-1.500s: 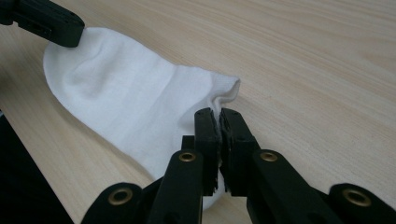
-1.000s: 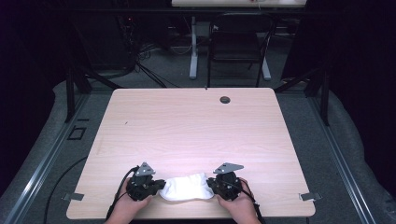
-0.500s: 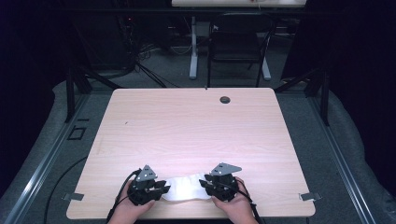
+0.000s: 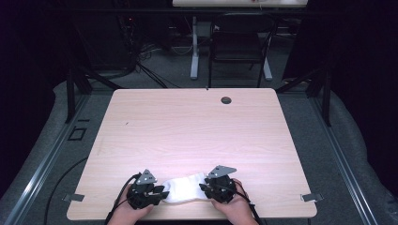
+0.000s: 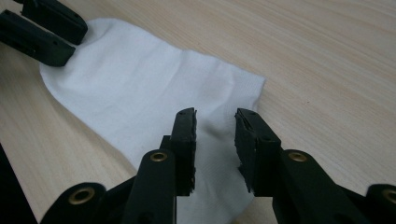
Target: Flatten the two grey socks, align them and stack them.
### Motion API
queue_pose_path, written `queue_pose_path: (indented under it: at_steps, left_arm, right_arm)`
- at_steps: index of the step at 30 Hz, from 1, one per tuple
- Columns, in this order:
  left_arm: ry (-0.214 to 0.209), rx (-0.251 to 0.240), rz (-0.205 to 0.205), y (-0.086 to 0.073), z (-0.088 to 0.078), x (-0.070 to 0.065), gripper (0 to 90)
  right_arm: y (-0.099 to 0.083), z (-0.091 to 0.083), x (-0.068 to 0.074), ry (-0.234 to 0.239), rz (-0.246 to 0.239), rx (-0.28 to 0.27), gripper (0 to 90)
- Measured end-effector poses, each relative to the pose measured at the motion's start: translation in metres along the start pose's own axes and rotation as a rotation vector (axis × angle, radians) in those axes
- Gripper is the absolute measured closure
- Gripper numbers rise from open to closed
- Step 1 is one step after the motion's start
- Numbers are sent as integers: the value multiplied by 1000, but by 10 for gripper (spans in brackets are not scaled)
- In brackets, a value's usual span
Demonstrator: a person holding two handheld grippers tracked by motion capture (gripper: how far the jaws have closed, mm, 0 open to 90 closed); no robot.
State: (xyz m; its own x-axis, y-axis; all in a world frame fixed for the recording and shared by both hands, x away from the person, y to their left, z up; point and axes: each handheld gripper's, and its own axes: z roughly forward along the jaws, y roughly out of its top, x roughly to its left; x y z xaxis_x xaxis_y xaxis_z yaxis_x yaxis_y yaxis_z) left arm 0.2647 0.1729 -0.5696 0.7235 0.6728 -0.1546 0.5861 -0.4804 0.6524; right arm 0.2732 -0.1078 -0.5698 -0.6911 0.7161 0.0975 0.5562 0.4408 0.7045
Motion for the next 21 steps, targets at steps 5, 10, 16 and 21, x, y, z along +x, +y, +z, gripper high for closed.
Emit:
queue_pose_path:
  at_steps: [5, 10, 16, 21]
  left_arm:
    - [7, -10, 16, -2, 2, -1, 669]
    - [9, -31, 36, -1, 5, 3, 670]
    - [15, -47, 61, 2, 8, 7, 668]
    - [32, -70, 66, 5, 12, 12, 667]
  right_arm:
    - [-3, 2, 3, -19, -35, 24, 693]
    - [-4, 2, 1, -27, -25, 25, 706]
    - [-5, 2, -1, -37, -11, 17, 717]
    - [-6, 2, -4, -44, 25, 5, 717]
